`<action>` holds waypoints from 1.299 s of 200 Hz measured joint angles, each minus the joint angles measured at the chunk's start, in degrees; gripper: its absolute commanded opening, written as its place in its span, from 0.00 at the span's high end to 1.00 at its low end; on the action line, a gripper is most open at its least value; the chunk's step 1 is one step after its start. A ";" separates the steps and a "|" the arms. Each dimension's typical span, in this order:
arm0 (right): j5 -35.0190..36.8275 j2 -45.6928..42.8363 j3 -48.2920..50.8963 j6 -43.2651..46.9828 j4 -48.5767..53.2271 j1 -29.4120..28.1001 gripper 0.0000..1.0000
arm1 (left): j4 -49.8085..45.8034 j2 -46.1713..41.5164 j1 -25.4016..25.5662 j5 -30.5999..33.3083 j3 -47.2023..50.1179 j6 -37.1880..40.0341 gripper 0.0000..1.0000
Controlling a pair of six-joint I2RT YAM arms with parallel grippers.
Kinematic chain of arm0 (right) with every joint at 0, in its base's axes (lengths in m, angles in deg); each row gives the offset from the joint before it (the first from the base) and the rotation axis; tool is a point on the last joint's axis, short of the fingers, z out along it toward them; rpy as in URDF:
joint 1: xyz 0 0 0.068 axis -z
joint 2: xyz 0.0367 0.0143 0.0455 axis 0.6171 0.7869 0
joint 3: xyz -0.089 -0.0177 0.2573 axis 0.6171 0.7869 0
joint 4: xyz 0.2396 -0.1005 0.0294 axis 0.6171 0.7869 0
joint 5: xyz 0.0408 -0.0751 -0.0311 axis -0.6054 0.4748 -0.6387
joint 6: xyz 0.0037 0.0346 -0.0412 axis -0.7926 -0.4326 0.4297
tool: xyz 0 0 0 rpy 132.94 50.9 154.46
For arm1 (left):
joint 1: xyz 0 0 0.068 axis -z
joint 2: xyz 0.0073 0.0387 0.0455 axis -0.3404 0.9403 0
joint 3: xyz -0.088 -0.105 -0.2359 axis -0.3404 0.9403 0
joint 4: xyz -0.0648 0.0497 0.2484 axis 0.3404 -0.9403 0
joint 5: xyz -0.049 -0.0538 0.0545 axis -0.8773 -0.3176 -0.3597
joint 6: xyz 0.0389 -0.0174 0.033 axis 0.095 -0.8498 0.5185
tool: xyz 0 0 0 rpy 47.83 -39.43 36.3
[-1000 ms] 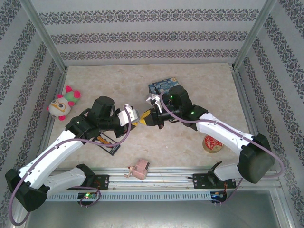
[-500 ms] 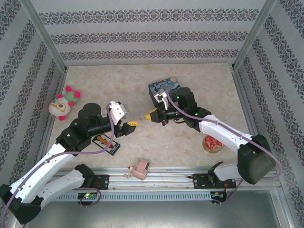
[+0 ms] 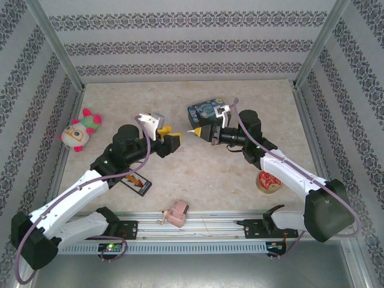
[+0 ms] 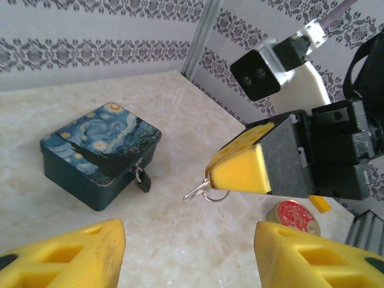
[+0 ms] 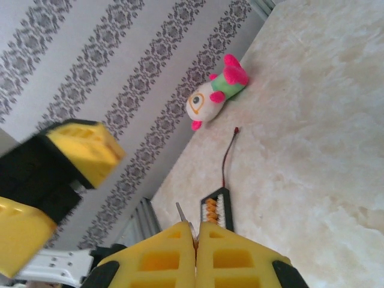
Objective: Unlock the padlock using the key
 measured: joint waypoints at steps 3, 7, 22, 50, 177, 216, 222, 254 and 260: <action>0.07 0.00 0.00 -0.35 -0.35 0.00 1.00 | 0.39 0.48 0.00 -0.13 -0.11 -0.37 0.41; 0.13 -0.02 0.00 -1.44 -0.96 0.00 1.00 | 0.87 1.22 0.00 -0.46 -0.28 -0.90 0.41; 0.15 -0.07 0.00 -3.98 -2.38 0.00 1.00 | 2.25 3.72 0.00 -1.53 -1.14 -2.75 0.39; 0.09 -0.07 0.00 -7.56 -4.39 0.00 1.00 | 4.35 6.86 -0.76 -2.75 -2.49 -6.69 0.39; -0.02 -0.07 -0.04 -13.53 -9.14 0.00 1.00 | 19.89 13.84 -6.64 -18.14 -2.60 -22.45 0.63; -0.02 0.09 -0.17 -13.77 -10.47 -0.02 1.00 | 20.46 14.95 -6.64 -19.23 -2.60 -22.80 0.66; -0.02 0.15 -0.26 -13.77 -10.60 -0.11 1.00 | 20.48 15.19 -6.64 -19.39 -2.60 -22.80 0.66; 0.00 0.87 -0.57 -13.86 -11.13 -0.11 1.00 | 20.83 15.87 -6.64 -19.87 -2.60 -23.02 0.70; 0.00 1.03 -0.59 -13.92 -11.21 -0.11 1.00 | 20.90 15.91 -6.64 -20.00 -2.60 -23.04 0.71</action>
